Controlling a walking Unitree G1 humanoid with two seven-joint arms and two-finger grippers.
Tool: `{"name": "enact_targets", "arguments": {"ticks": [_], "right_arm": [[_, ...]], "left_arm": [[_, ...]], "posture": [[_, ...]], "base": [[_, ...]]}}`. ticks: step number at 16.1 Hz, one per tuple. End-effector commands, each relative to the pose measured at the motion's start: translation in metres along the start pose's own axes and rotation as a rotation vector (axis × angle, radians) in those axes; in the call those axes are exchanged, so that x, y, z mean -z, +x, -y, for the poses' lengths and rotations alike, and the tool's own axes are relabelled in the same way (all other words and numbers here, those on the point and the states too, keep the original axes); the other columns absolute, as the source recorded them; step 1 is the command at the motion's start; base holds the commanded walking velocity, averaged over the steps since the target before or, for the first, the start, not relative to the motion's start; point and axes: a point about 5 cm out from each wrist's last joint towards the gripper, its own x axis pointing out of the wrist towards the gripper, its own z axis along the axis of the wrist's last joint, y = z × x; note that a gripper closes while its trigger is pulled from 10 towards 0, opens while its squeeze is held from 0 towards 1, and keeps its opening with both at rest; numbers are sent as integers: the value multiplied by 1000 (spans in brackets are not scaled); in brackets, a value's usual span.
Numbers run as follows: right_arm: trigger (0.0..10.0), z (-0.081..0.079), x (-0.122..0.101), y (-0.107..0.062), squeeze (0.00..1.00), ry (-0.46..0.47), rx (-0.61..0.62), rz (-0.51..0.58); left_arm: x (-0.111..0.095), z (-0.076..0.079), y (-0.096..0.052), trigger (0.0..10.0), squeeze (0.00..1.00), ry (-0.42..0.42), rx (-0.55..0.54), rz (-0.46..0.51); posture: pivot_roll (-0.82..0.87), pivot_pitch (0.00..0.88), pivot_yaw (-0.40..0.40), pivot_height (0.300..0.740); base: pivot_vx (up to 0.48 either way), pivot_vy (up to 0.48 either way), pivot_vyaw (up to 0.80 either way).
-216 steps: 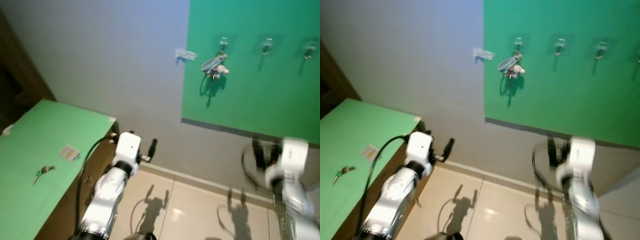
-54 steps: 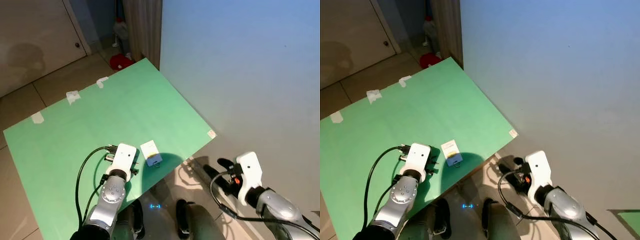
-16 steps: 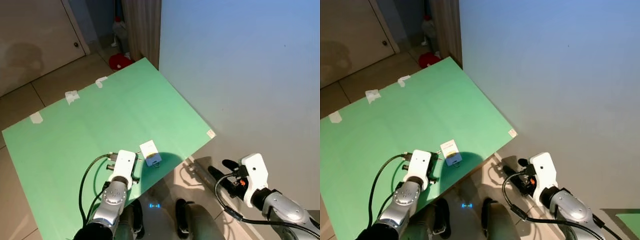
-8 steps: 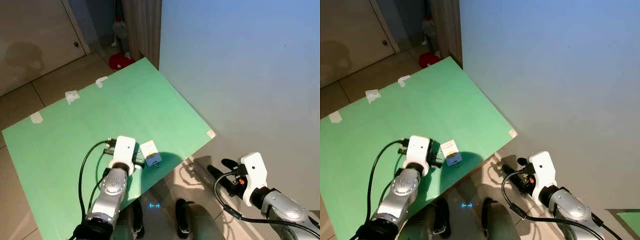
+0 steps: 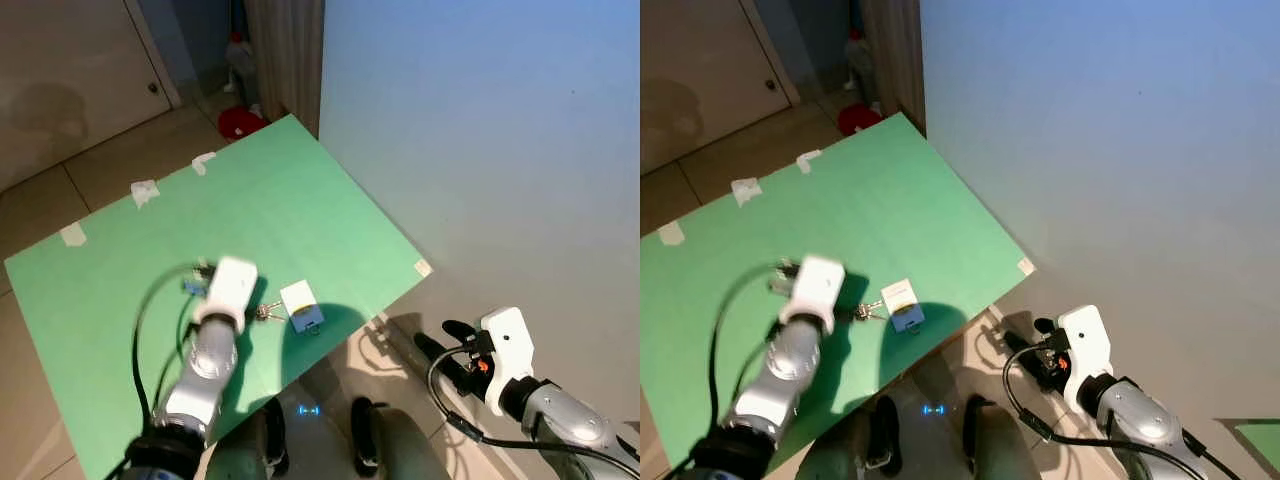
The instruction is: Hang keys on a hook
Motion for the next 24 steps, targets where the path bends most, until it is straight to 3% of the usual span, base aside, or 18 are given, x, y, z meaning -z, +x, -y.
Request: {"name": "enact_targets", "arguments": {"ticks": [1,3,4,7,8,9,11,15,17,21,22,23,24], "right_arm": [[10000,-2,5,-4,0,8,3,-18],[10000,-4,3,-7,0,12,14,-3],[10000,-4,3,-11,0,22,41,11],[10000,-4,5,-21,0,30,50,4],[10000,-5,5,-25,0,33,34,-7],[10000,-6,5,-26,0,35,28,-8],[10000,-11,-1,-28,0,47,-30,-6],[10000,-31,-12,-41,0,133,-269,-55],[10000,-33,-13,-44,0,142,-315,-73],[10000,-35,-13,-57,0,192,-421,-157],[10000,-34,-14,-57,0,191,-419,-158],[10000,-33,-14,-58,0,190,-416,-160],[10000,-33,-14,-58,0,189,-413,-161]], "left_arm": [[-7,-2,-3,10000,0,26,-22,51],[-18,-15,-18,10000,0,44,-76,144],[-26,-33,-39,10000,0,134,-166,253],[-29,-47,-62,10000,0,201,-230,305],[-14,-47,-63,10000,0,164,-244,210],[-12,-46,-62,10000,0,163,-241,199],[-4,-35,-56,10000,0,85,-206,134],[9,-14,-40,10000,0,-28,-154,-7],[11,-12,-37,10000,0,-38,-160,-32],[35,12,-30,10000,0,-222,-132,-271],[35,15,-29,10000,0,-222,-120,-277],[34,19,-26,10000,886,-224,-96,-273],[33,21,-24,10000,1000,-225,-84,-266]], "posture": [[-298,301,-14,740],[-288,331,-5,740],[-279,363,0,740],[-280,394,2,740],[-287,397,-1,740],[-297,395,-6,740],[-314,391,-12,740],[-347,392,-17,740],[-353,391,-19,740],[-360,394,-32,740],[-364,395,-37,740],[-366,396,-39,740],[-366,395,-40,740]], "base": [[0,0,0],[0,0,0],[0,0,0],[0,0,0],[0,0,0],[0,0,0],[0,0,0],[0,0,0],[0,0,0],[0,0,0],[0,0,0],[0,0,0],[0,0,0]]}}
